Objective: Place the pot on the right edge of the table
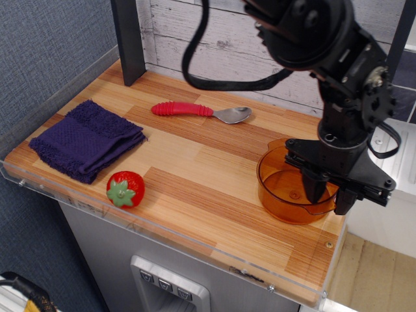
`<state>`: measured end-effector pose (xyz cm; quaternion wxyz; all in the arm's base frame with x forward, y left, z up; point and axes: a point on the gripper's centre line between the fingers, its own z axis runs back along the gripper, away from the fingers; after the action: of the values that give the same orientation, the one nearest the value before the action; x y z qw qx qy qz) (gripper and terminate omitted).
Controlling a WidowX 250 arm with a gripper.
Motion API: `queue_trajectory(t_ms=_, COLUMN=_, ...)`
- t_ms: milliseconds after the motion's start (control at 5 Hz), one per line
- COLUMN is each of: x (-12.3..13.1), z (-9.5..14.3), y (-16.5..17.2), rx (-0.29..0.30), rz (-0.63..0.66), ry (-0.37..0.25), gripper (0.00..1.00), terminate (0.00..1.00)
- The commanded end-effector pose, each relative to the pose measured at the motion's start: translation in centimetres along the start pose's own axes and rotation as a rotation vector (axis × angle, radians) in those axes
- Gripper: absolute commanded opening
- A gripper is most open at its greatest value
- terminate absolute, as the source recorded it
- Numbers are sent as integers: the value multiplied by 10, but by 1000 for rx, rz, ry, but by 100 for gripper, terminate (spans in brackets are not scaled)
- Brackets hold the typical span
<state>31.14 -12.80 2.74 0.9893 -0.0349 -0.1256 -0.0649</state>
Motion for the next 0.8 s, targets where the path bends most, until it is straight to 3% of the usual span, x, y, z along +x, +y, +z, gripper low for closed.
queue_trajectory(t_ms=0, x=-9, z=44, y=9, rx=-26, rz=-2, ry=-102, gripper=100, terminate=0)
queue_trajectory(t_ms=200, x=-15, z=67, y=27, rx=2, rz=38, ry=-170, gripper=100, terminate=0)
queue_trajectory(t_ms=400, x=-11, z=77, y=47, rx=44, rz=66, ry=-173, gripper=100, terminate=0)
queue_trajectory(t_ms=600, x=-15, z=85, y=83, rx=65, rz=142, ry=-94, gripper=100, terminate=0)
